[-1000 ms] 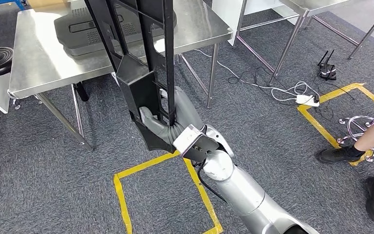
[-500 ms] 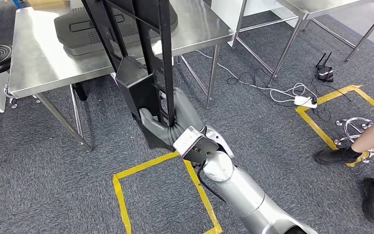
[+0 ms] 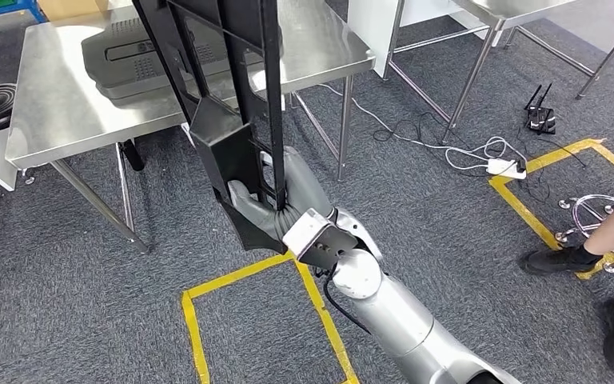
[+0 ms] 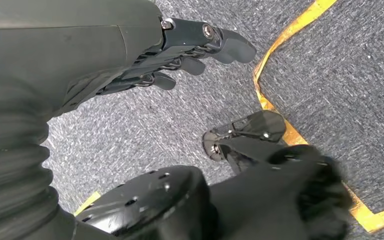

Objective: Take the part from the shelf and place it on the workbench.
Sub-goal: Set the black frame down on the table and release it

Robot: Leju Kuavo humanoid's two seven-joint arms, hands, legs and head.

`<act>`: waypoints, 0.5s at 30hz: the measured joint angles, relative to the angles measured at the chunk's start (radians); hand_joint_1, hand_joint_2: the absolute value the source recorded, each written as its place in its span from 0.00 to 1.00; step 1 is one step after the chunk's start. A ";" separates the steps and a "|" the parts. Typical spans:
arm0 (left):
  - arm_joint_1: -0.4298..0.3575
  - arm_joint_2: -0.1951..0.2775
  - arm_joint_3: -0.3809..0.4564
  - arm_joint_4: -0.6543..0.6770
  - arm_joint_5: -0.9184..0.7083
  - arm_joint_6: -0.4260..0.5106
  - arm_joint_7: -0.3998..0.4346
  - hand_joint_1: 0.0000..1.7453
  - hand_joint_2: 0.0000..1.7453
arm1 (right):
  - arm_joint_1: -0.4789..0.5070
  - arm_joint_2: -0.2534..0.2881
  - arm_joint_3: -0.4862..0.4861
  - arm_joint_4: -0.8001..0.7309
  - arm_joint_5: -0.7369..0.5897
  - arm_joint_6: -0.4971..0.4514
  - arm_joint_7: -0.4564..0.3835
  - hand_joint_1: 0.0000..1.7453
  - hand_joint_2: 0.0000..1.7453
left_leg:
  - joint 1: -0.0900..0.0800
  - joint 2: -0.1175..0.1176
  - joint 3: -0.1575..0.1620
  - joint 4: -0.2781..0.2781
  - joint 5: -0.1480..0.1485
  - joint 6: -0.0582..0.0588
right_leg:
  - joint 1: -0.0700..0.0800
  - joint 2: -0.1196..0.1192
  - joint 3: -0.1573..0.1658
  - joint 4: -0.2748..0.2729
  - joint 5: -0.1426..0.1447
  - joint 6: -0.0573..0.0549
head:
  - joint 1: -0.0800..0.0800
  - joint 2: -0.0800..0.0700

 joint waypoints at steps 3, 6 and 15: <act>0.001 0.000 0.000 0.000 0.000 0.000 0.000 0.00 1.00 | 0.000 0.000 0.000 0.001 0.000 0.001 0.000 1.00 1.00 | -0.001 0.002 0.039 -0.109 0.088 0.012 | 0.004 0.000 0.023 0.000 -0.018 0.001 | 0.000 0.000; -0.001 0.000 0.000 0.000 0.000 0.000 -0.001 0.00 1.00 | -0.003 0.001 0.000 0.001 0.001 0.004 -0.001 1.00 1.00 | -0.012 0.010 0.112 -0.257 0.136 0.024 | 0.010 -0.002 0.039 -0.002 -0.037 0.017 | 0.001 0.000; -0.004 0.000 0.001 0.000 -0.004 -0.002 -0.003 0.00 1.00 | -0.007 -0.003 0.000 0.002 0.003 0.009 -0.003 1.00 1.00 | -0.015 -0.013 0.149 -0.284 0.103 0.063 | 0.009 -0.002 -0.139 0.270 -0.113 0.039 | 0.004 0.000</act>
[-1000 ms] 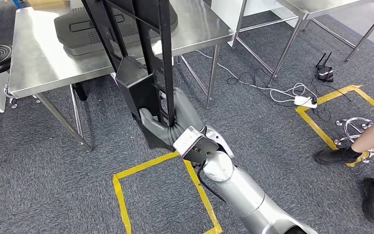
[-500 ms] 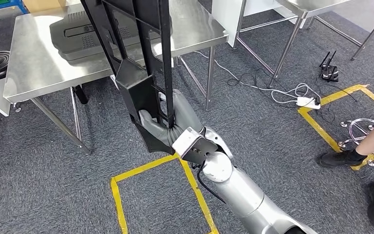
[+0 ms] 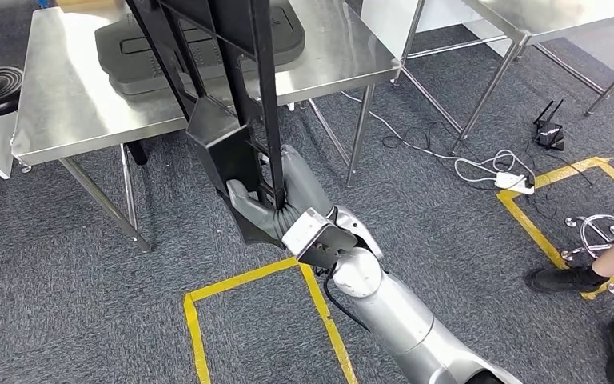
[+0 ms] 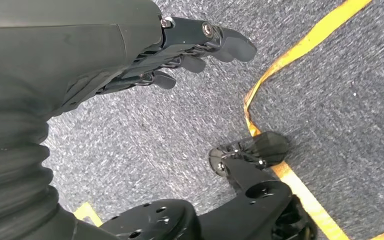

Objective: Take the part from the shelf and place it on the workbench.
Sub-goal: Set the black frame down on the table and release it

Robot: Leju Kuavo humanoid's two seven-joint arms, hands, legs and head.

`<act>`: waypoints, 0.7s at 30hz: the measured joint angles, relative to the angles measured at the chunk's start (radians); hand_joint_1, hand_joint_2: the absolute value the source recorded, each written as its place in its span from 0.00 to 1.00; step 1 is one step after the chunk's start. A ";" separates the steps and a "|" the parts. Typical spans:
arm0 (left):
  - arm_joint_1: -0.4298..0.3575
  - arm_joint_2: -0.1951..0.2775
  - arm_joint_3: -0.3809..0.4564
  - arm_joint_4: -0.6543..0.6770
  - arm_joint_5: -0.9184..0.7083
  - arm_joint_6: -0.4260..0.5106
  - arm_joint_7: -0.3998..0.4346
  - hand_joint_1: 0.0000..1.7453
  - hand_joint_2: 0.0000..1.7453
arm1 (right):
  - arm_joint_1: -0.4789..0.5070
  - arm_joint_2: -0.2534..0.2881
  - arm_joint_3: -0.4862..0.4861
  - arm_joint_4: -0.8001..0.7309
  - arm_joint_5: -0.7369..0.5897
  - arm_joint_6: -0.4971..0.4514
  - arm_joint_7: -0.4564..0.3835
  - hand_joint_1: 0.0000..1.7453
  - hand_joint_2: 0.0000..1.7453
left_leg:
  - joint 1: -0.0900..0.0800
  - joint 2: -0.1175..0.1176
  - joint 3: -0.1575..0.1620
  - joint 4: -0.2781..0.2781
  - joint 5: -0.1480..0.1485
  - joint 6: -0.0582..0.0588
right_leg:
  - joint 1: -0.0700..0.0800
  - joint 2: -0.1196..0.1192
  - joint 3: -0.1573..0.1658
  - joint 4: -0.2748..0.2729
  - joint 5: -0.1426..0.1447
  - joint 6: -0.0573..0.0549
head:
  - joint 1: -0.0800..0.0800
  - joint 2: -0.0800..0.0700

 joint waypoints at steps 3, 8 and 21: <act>0.002 -0.001 0.000 0.000 -0.001 -0.001 0.000 0.00 1.00 | 0.004 -0.004 0.000 0.001 0.000 0.000 0.000 1.00 1.00 | 0.000 -0.008 0.020 0.000 -0.015 -0.002 | 0.000 0.000 -0.002 -0.091 0.076 0.024 | 0.000 0.000; 0.002 -0.005 0.000 0.000 -0.003 -0.001 0.000 0.00 1.00 | 0.000 -0.004 0.000 0.002 -0.001 0.001 0.000 1.00 1.00 | -0.005 -0.015 0.043 0.000 -0.036 -0.026 | 0.011 0.000 0.067 -0.278 0.156 -0.015 | 0.000 0.000; 0.006 -0.001 0.001 0.001 -0.003 -0.002 -0.001 0.00 1.00 | 0.003 0.002 0.000 0.003 -0.001 0.003 0.000 1.00 1.00 | 0.009 0.020 -0.030 0.024 0.018 -0.056 | -0.003 0.005 0.174 -0.287 0.103 -0.026 | -0.003 0.000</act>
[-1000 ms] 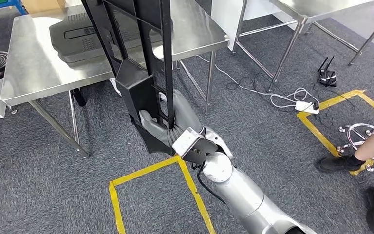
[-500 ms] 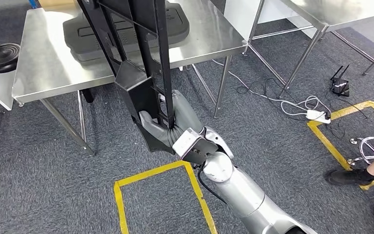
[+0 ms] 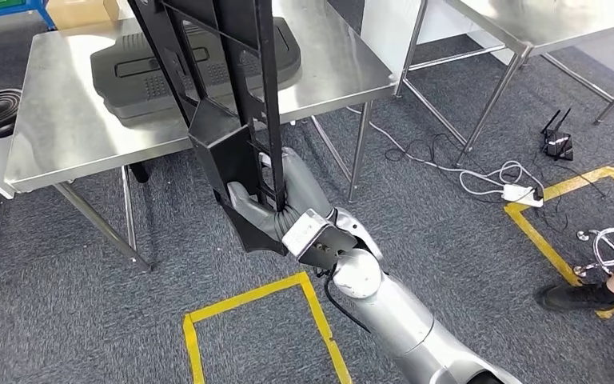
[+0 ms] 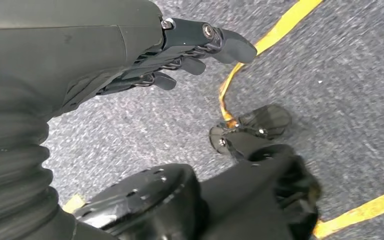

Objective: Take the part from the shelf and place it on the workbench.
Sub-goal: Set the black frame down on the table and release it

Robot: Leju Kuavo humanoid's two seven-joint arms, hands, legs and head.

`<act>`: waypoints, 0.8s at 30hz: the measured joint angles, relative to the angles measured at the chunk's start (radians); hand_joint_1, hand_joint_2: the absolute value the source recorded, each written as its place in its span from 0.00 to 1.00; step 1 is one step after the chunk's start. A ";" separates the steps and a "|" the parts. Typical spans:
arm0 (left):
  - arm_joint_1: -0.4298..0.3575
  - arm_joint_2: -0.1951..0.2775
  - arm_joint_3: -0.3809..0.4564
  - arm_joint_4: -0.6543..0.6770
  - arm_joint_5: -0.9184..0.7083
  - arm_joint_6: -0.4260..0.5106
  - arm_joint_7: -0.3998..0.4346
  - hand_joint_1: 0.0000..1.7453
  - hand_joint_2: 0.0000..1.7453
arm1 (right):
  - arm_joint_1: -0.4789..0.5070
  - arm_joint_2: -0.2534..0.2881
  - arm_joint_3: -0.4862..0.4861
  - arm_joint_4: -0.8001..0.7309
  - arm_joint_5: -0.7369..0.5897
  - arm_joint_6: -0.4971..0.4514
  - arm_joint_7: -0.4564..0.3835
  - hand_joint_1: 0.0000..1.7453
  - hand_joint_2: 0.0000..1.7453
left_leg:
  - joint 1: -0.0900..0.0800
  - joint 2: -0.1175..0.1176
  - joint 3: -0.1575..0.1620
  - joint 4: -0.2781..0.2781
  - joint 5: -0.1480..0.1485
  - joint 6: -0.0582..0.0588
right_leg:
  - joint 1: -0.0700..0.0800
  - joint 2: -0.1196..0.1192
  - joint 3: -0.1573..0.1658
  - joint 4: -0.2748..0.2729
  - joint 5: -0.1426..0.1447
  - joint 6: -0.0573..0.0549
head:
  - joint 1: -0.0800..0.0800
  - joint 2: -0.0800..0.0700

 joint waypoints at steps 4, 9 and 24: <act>0.000 -0.002 0.000 0.000 0.000 -0.002 -0.001 0.00 1.00 | 0.001 0.000 0.000 0.000 0.001 0.000 0.000 1.00 1.00 | -0.009 -0.003 0.021 -0.019 -0.004 0.031 | 0.003 -0.002 0.010 0.010 -0.011 0.028 | 0.001 0.000; -0.002 -0.002 0.000 0.000 -0.002 0.001 -0.008 0.00 1.00 | 0.001 -0.005 0.000 -0.002 0.002 0.000 -0.001 1.00 1.00 | -0.010 -0.011 0.036 -0.024 -0.015 0.052 | 0.003 -0.003 -0.161 0.262 -0.083 0.025 | 0.004 0.000; -0.007 -0.009 0.000 -0.001 -0.016 0.036 -0.057 0.00 1.00 | 0.001 -0.014 0.000 -0.003 0.044 -0.002 -0.002 1.00 1.00 | -0.011 -0.010 -0.024 0.192 -0.157 0.005 | 0.002 -0.005 -0.079 -0.010 0.081 -0.016 | -0.001 0.000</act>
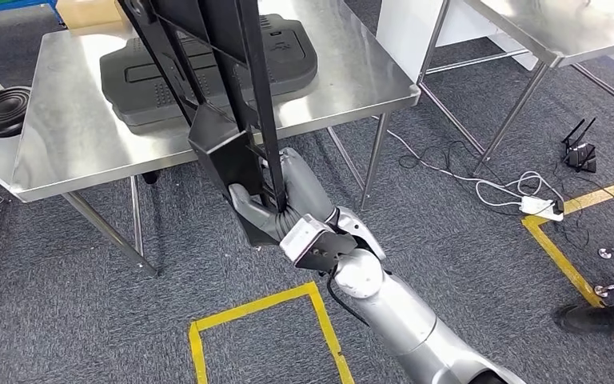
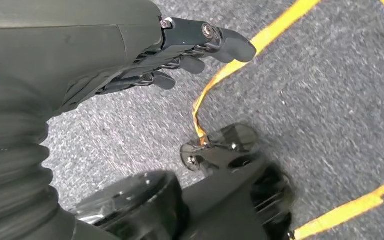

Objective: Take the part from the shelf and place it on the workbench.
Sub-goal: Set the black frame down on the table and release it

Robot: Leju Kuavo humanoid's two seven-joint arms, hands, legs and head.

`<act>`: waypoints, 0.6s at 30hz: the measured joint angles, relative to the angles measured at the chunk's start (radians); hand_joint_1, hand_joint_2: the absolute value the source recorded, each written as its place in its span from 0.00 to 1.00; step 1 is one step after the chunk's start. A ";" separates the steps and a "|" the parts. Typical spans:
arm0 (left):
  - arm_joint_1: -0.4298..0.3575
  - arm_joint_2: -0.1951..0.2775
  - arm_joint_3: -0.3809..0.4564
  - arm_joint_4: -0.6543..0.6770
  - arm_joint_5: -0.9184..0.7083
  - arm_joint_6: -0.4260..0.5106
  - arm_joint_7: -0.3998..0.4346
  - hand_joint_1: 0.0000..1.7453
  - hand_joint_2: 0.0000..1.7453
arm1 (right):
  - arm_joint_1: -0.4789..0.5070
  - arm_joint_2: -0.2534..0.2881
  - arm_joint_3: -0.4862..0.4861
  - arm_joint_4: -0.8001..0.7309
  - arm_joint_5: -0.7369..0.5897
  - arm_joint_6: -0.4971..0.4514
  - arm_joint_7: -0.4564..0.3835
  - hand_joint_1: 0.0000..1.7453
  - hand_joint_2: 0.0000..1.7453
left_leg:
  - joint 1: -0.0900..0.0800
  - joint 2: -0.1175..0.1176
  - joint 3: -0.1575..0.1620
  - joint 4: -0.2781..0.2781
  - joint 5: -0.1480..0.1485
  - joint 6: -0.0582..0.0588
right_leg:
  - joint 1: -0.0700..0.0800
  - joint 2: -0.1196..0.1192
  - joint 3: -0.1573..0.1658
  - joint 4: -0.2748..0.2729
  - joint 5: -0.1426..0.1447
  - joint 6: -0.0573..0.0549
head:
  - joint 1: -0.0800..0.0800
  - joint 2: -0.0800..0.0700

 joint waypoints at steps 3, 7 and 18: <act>0.002 0.001 0.000 0.000 -0.002 0.000 0.000 0.00 1.00 | 0.003 0.000 0.000 0.000 0.001 0.000 0.000 1.00 1.00 | 0.011 0.004 -0.033 0.015 0.026 -0.013 | -0.002 0.000 0.004 0.001 -0.005 0.000 | 0.000 0.000; -0.001 0.000 0.000 0.000 -0.002 0.000 0.000 0.00 1.00 | 0.002 0.000 0.000 0.000 0.001 0.000 0.000 1.00 1.00 | 0.018 0.022 0.053 -0.195 0.125 -0.015 | -0.003 -0.001 0.010 0.013 -0.018 0.022 | -0.001 0.000; -0.003 -0.001 0.000 0.000 -0.005 0.000 0.000 0.00 1.00 | 0.006 -0.007 0.001 0.000 0.002 -0.001 -0.001 1.00 1.00 | 0.004 -0.008 0.059 -0.206 0.139 0.039 | -0.002 -0.003 -0.153 0.325 -0.133 0.039 | 0.002 0.000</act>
